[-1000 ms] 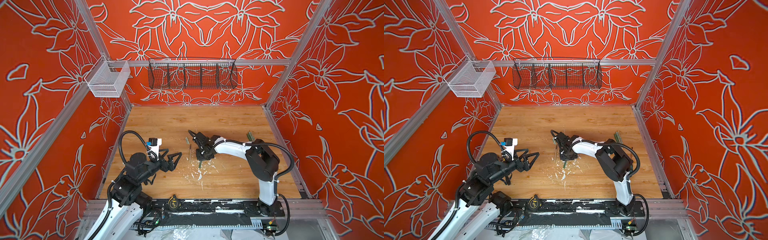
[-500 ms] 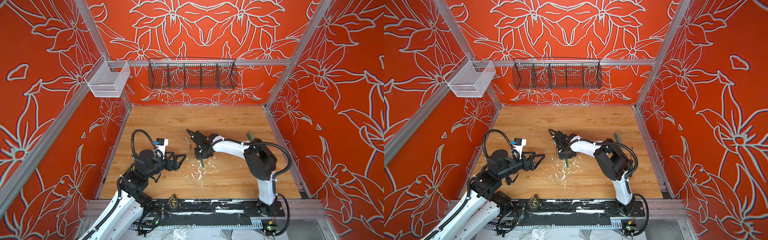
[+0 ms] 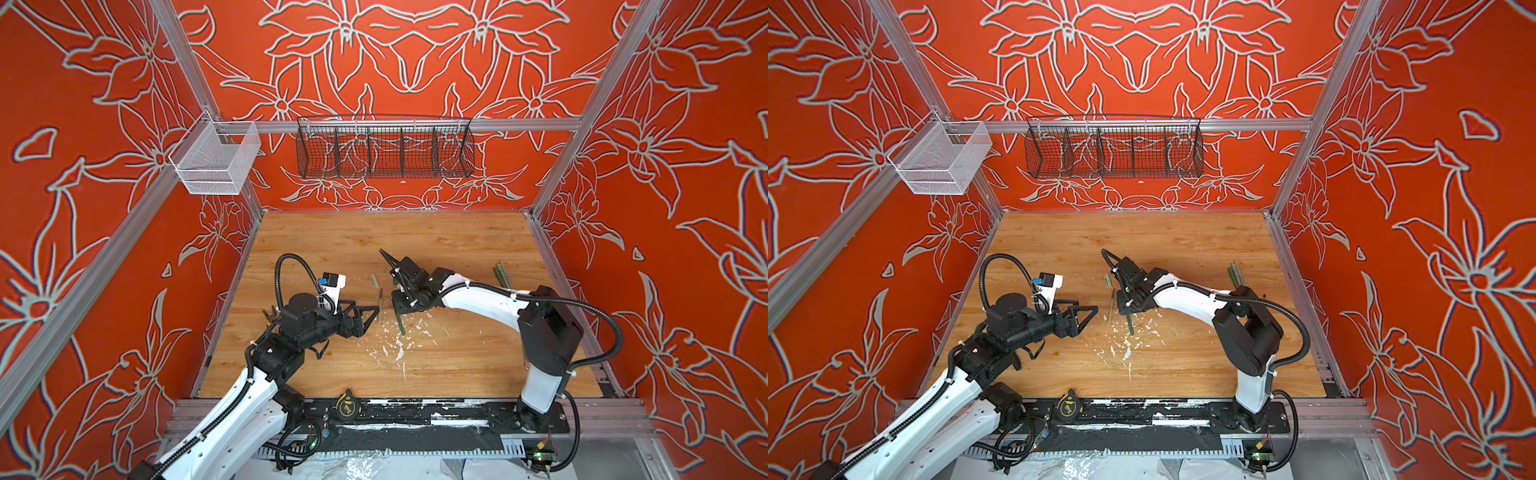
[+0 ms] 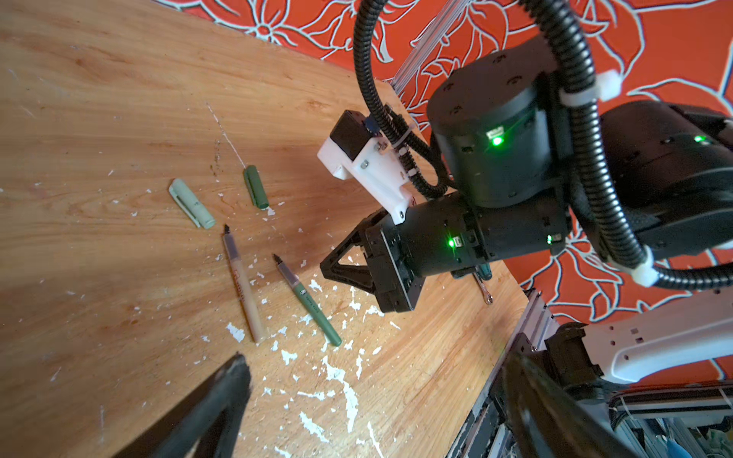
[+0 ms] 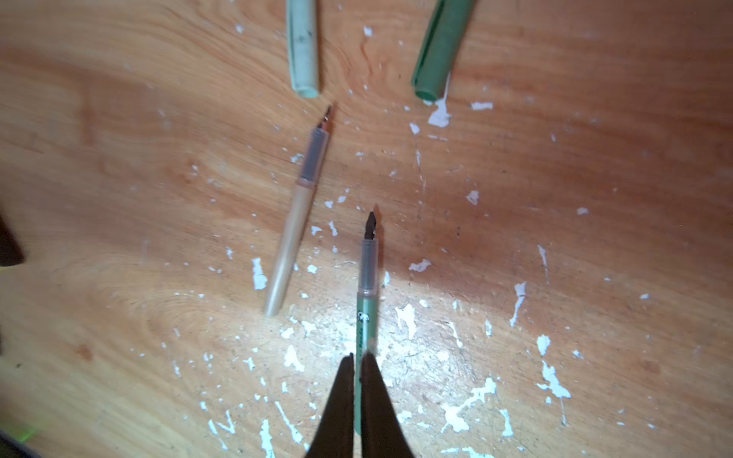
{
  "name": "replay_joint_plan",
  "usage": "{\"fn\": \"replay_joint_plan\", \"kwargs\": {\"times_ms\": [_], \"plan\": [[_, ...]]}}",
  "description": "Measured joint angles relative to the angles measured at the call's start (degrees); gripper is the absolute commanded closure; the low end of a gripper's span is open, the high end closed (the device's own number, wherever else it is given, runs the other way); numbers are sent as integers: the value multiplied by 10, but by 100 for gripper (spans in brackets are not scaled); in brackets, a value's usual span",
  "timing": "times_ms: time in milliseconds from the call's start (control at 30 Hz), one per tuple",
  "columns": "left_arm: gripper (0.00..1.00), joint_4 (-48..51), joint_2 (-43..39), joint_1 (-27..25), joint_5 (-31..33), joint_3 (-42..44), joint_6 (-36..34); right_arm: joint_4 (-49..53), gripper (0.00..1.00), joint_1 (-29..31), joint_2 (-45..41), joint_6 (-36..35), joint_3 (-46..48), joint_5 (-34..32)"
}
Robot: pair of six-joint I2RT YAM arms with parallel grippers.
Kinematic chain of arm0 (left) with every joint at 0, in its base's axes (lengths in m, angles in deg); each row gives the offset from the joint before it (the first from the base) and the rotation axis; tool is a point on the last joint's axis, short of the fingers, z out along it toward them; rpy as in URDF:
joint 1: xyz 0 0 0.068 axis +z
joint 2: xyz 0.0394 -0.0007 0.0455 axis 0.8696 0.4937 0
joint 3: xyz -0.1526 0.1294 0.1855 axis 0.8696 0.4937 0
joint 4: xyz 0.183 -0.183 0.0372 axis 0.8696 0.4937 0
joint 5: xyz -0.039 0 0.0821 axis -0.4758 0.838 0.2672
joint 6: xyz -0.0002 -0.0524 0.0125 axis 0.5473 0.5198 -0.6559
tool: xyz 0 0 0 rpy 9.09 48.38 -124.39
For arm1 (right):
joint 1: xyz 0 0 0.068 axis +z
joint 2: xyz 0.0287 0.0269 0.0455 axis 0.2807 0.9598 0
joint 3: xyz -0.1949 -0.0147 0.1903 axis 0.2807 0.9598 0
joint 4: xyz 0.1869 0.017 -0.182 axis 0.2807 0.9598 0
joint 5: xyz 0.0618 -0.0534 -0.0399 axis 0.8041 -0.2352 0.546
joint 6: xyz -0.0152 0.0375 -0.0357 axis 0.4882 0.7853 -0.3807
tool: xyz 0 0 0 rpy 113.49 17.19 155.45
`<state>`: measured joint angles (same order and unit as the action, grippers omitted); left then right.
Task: Insert the pens into the pen caps
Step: 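Lift the green pen with the right gripper toward the left gripper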
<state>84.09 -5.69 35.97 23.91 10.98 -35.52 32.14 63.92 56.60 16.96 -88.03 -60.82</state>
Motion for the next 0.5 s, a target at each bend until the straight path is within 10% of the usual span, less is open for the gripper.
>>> {"fn": "replay_joint_plan", "kwargs": {"times_ms": [500], "plan": [[3, -34, -32, -4, 23, 6, -5, -40, 66, -1, -20, -27, 27, 41]]}}
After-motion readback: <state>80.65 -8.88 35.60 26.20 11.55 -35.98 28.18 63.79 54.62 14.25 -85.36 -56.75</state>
